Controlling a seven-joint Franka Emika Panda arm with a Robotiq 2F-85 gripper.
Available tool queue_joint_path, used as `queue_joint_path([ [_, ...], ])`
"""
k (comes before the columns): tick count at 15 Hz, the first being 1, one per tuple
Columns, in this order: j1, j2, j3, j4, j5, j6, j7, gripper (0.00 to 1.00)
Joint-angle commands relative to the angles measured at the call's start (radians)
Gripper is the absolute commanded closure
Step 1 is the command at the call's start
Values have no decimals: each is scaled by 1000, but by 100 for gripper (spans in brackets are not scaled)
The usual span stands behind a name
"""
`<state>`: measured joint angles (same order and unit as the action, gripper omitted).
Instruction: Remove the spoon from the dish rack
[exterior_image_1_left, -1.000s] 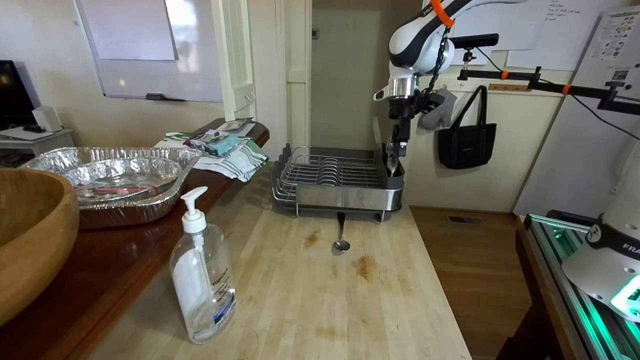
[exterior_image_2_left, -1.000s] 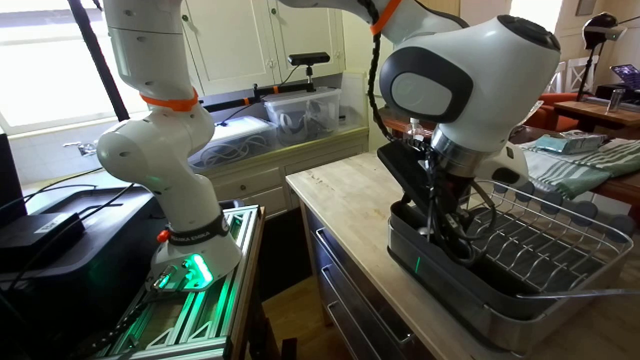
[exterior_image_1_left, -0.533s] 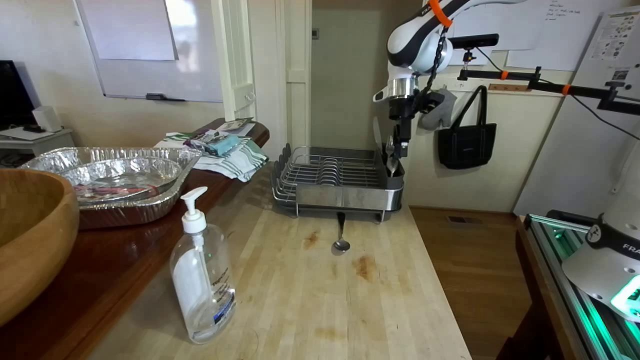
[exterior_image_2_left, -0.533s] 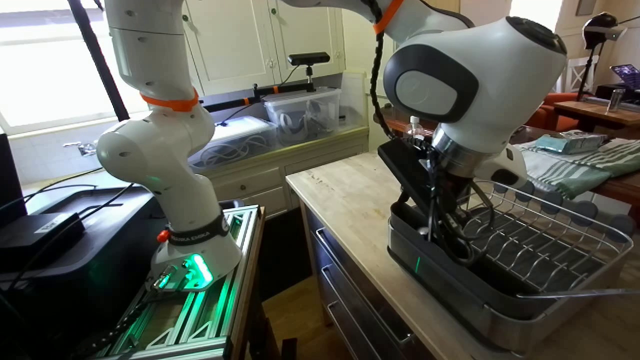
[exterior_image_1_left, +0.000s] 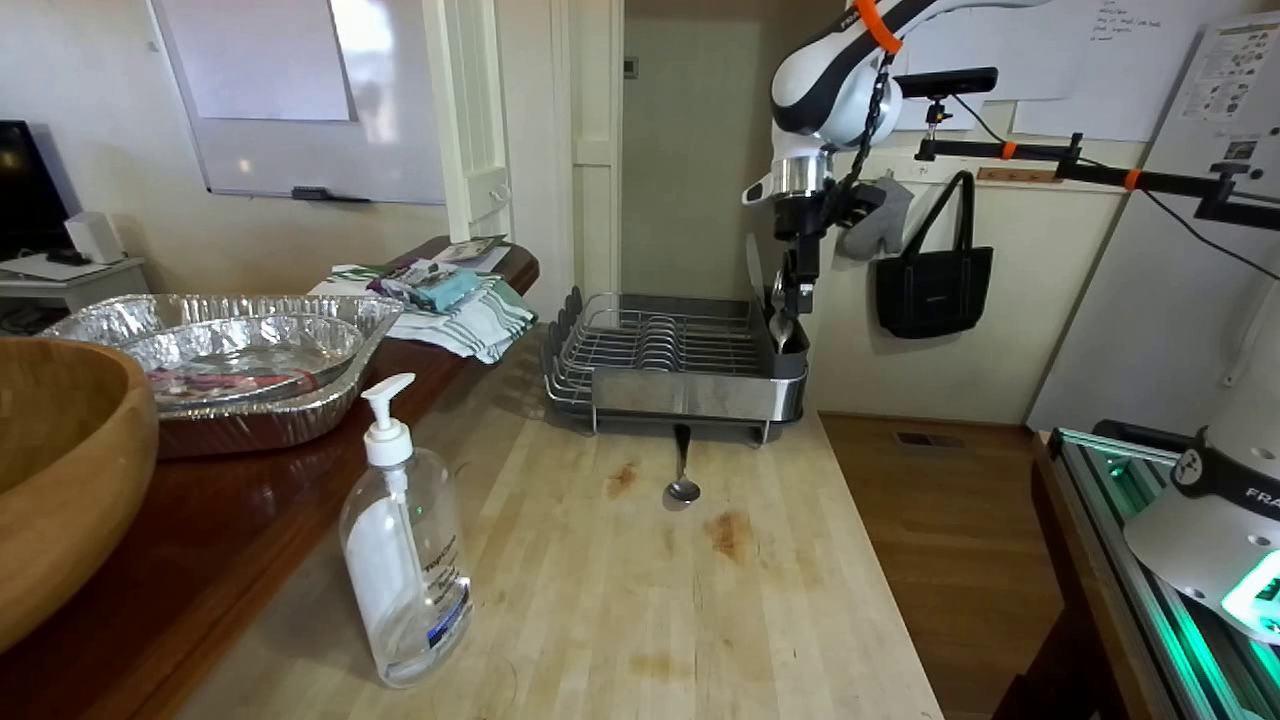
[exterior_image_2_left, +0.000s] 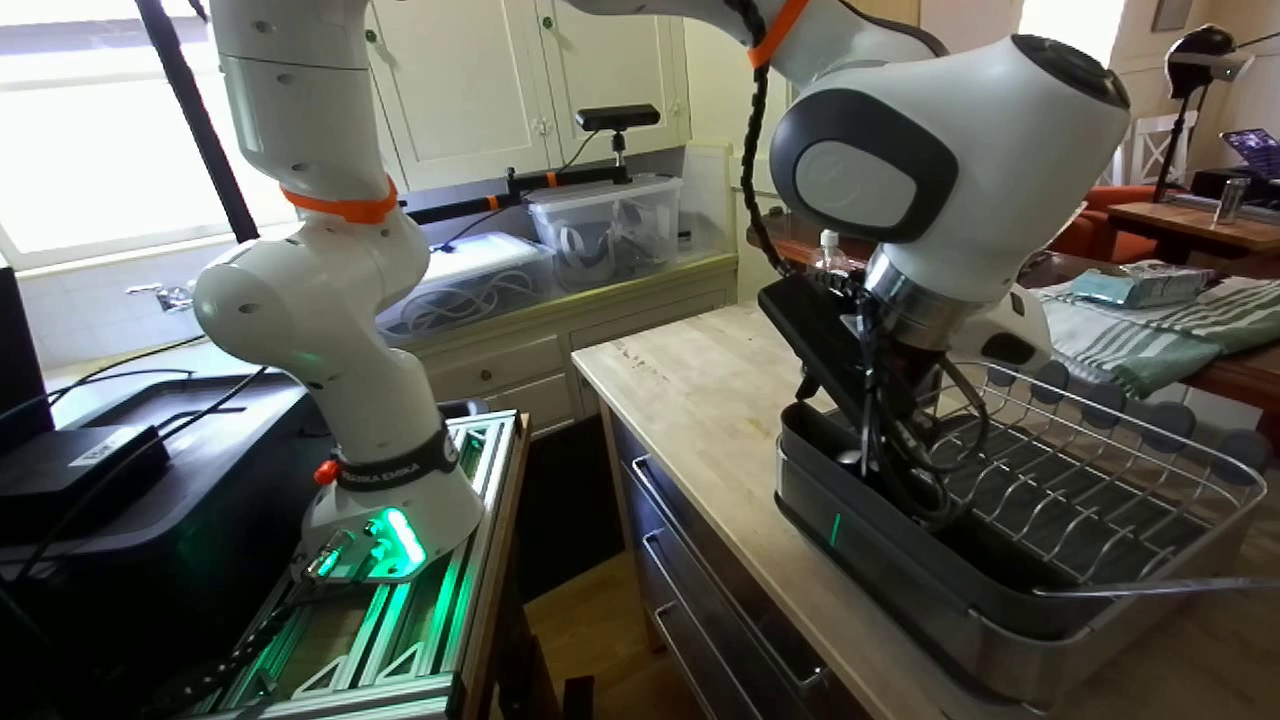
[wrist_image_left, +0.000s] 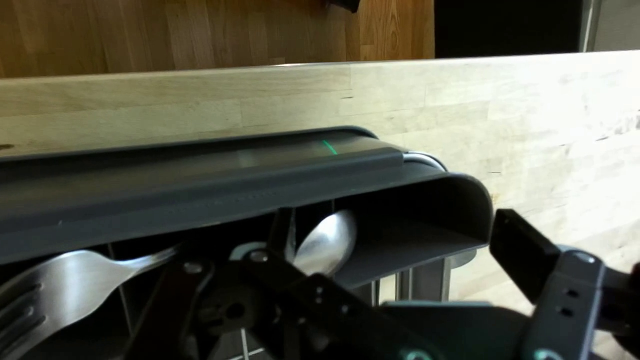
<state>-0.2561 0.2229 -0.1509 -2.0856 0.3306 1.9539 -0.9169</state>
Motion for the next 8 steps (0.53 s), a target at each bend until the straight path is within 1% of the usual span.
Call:
queue_joint_path([
  [1,-4,21,9,25,4,-19,12,0],
  [6,-2,31,16,31,5,-16,19,0],
  [7,-1,32,17,32,5,-16,21,5],
  [8,0,32,18,32,5,-15,23,16],
])
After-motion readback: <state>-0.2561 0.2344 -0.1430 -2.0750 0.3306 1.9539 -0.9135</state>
